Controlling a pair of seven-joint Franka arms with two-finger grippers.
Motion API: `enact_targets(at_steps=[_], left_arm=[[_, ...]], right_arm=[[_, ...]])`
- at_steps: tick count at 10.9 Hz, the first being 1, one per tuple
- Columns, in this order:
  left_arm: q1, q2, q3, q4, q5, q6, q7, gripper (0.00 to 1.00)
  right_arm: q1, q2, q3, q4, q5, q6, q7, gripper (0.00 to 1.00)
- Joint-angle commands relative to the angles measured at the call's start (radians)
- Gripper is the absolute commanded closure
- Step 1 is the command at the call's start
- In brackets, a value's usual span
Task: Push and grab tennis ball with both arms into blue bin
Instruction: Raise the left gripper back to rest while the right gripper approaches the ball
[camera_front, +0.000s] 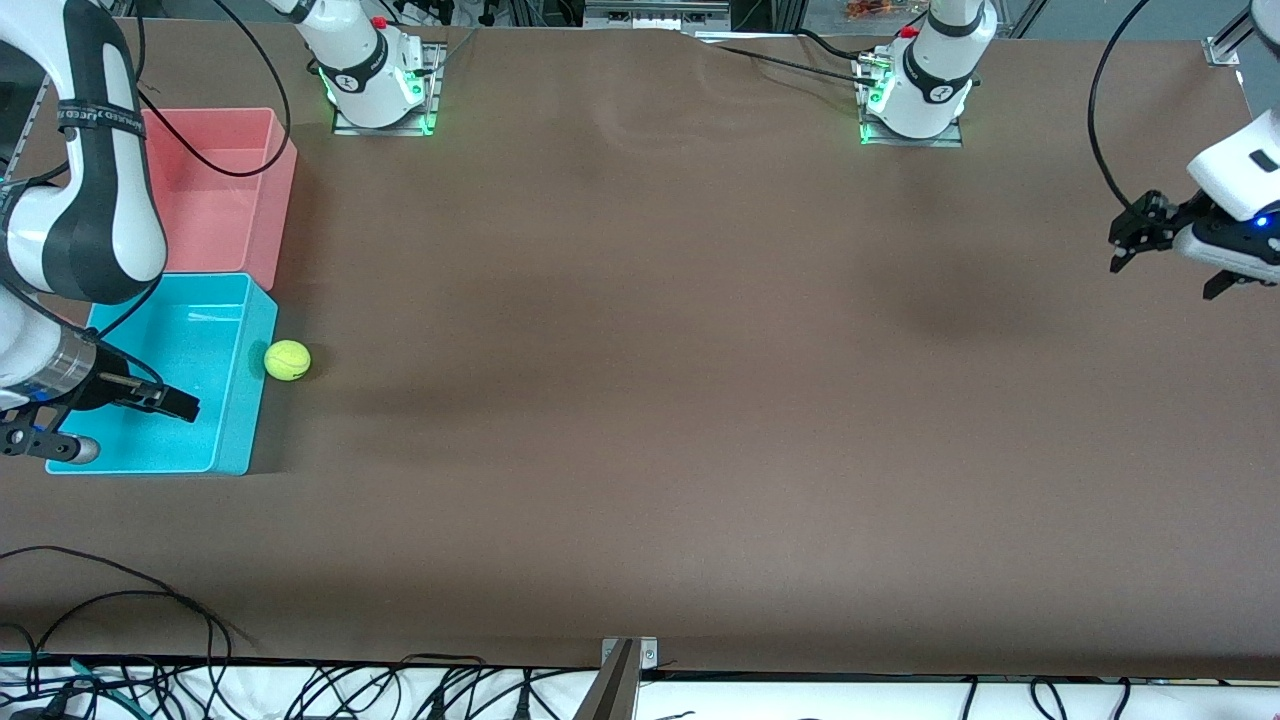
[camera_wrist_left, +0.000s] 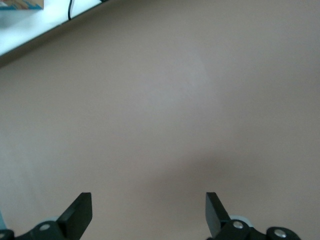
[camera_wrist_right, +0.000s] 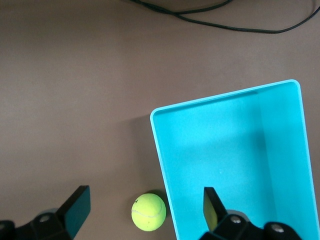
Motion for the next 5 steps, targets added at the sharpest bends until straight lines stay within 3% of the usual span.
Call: enact_targets(at_steps=[1, 5], left_arm=[[-0.011, 0.01, -0.009, 0.132, 0.033, -0.197, -0.073, 0.0], [-0.017, 0.019, -0.041, 0.223, 0.019, -0.325, -0.276, 0.0]], right_arm=[[-0.001, 0.014, 0.001, 0.023, -0.02, 0.0, 0.003, 0.0], [0.01, 0.042, 0.002, 0.023, -0.058, 0.012, 0.052, 0.0]])
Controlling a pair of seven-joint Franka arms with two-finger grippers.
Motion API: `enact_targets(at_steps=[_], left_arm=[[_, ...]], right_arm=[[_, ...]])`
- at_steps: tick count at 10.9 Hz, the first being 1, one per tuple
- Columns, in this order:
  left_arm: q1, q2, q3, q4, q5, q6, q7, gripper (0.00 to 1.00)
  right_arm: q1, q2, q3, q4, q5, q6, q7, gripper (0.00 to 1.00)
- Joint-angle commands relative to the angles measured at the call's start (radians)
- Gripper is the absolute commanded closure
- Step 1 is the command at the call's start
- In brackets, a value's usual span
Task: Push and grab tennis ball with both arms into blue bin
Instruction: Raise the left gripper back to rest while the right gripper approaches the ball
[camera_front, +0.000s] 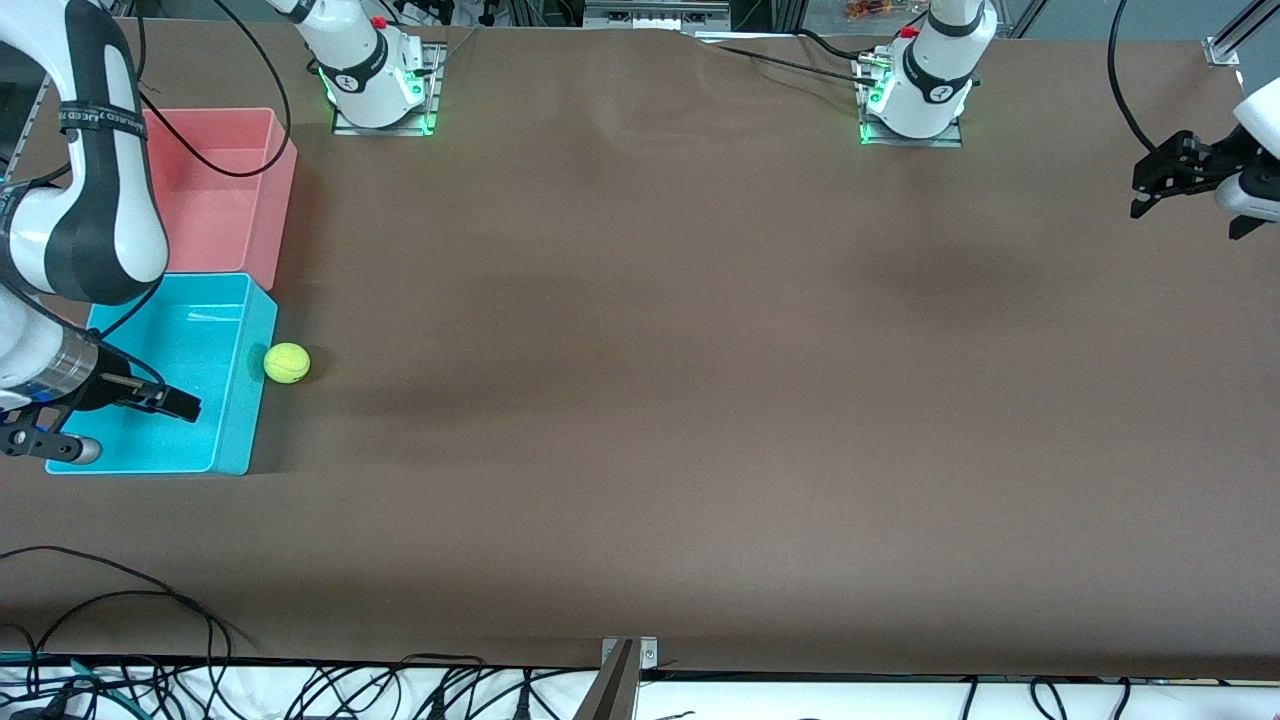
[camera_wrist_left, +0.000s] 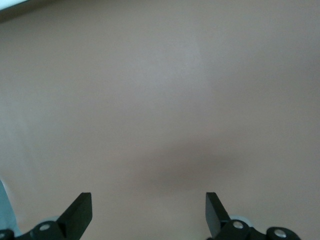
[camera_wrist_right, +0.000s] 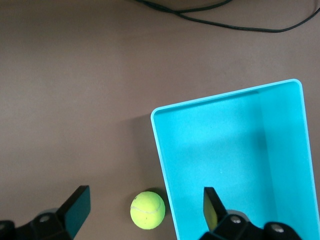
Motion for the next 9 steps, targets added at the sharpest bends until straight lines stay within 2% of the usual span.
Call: enact_targets(at_steps=[1, 4, 8, 9], left_arm=[[-0.011, 0.019, -0.043, 0.058, 0.017, -0.054, -0.232, 0.0], [-0.003, 0.019, -0.1, 0.058, 0.008, -0.057, -0.428, 0.0], [0.012, 0.033, -0.091, 0.061, -0.063, -0.072, -0.431, 0.0], [0.023, 0.039, -0.091, 0.076, -0.11, -0.074, -0.431, 0.0]], right_arm=[[0.012, 0.043, 0.007, 0.023, -0.106, 0.054, 0.105, 0.0], [0.04, 0.089, 0.008, 0.023, -0.128, 0.087, 0.162, 0.0], [0.097, 0.125, 0.007, 0.006, -0.136, 0.087, 0.176, 0.0], [0.115, 0.129, 0.007, -0.011, -0.162, 0.087, 0.231, 0.0]])
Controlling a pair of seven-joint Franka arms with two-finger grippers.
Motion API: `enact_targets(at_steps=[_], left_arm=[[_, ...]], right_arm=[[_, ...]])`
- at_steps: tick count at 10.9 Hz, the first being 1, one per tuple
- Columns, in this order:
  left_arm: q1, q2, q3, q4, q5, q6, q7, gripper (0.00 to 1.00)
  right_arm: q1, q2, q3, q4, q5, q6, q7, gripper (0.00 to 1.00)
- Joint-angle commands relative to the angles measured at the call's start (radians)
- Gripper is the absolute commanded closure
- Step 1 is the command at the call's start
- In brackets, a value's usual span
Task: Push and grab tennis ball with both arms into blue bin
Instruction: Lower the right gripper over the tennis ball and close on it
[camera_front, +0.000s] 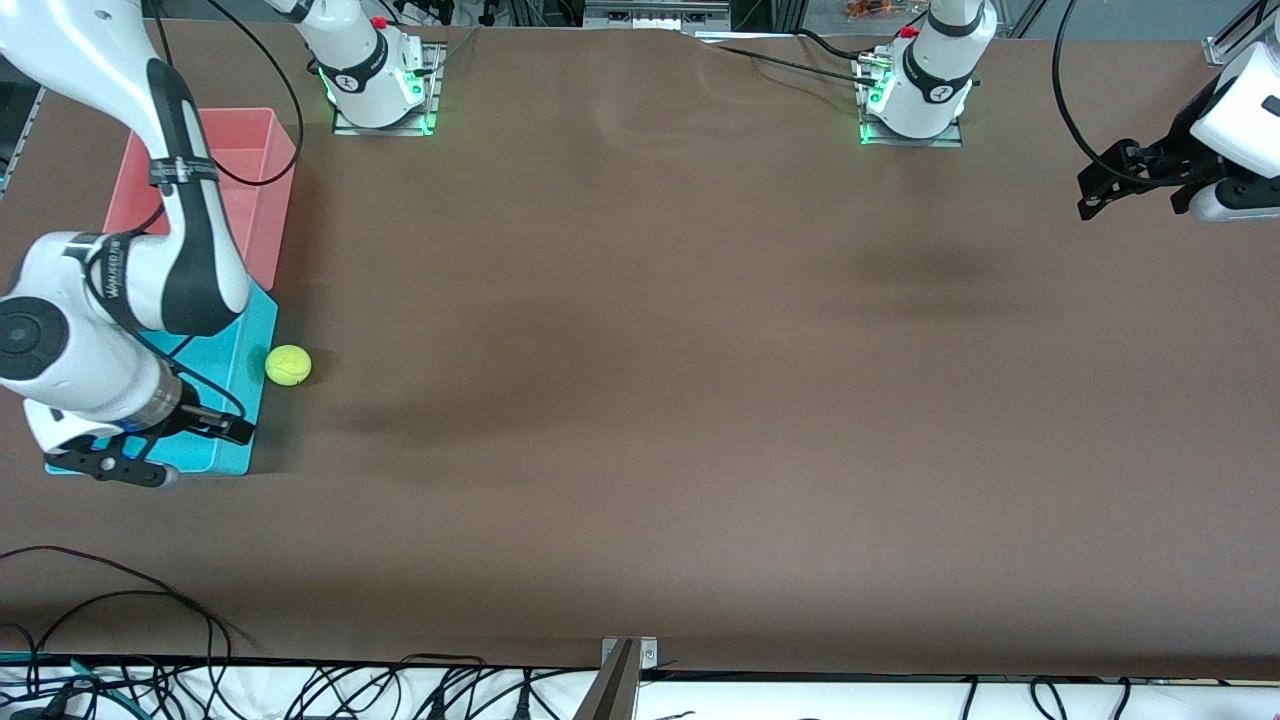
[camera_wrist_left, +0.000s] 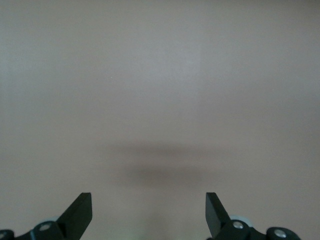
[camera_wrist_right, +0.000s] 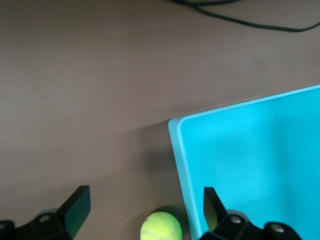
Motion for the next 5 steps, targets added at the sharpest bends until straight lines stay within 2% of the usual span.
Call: enact_targets(at_steps=[1, 5], left_arm=[[0.036, 0.033, 0.002, 0.052, -0.105, -0.028, -0.012, 0.0], [0.042, 0.033, -0.003, 0.046, -0.104, -0.028, -0.006, 0.0]], right_arm=[[0.06, 0.031, -0.002, -0.019, -0.097, -0.005, 0.134, 0.0], [0.103, 0.045, -0.003, -0.03, -0.114, -0.008, 0.315, 0.0]])
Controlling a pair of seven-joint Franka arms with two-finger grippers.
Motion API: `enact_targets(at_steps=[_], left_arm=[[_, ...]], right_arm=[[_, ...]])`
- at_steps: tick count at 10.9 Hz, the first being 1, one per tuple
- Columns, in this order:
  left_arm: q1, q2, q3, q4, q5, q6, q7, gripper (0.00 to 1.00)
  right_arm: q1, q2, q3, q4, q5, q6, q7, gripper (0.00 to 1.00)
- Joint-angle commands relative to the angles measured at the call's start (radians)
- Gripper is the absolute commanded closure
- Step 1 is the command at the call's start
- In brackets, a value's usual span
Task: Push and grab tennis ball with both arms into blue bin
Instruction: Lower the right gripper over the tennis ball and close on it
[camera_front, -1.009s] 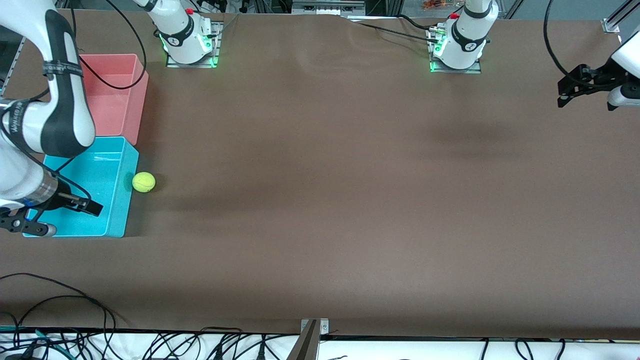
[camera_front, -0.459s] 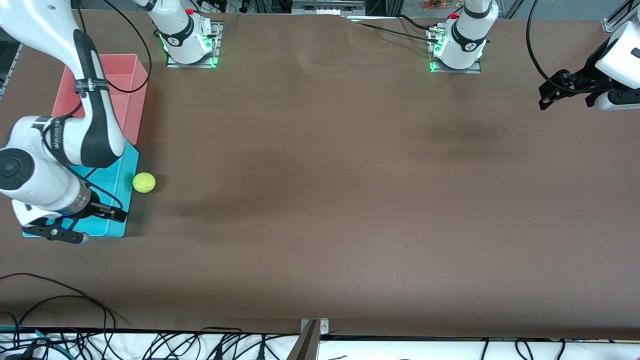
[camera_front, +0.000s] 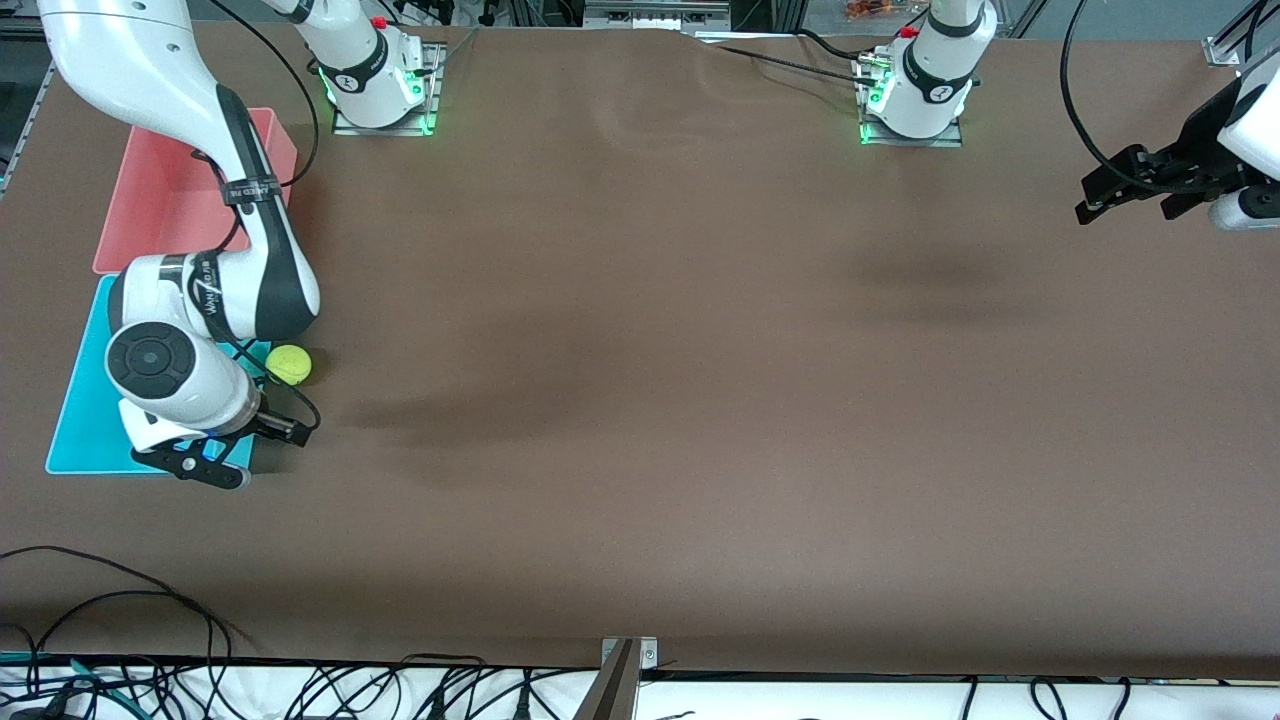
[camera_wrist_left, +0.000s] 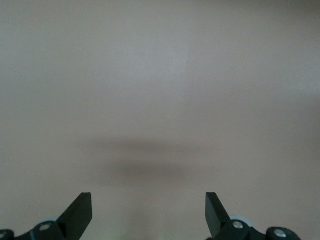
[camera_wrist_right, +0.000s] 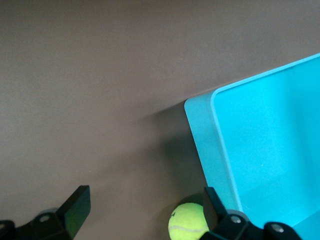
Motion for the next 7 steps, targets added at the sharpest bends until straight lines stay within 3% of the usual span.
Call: enact_targets(at_steps=[1, 7], left_arm=[[0.005, 0.015, -0.007, 0.035, -0.009, -0.027, -0.005, 0.0], [-0.068, 0.027, 0.052, 0.042, -0.006, -0.027, -0.005, 0.0]], right_arm=[[0.034, -0.008, -0.005, -0.007, -0.025, -0.027, 0.098, 0.0], [0.083, 0.021, -0.007, -0.01, -0.094, -0.091, 0.272, 0.0]])
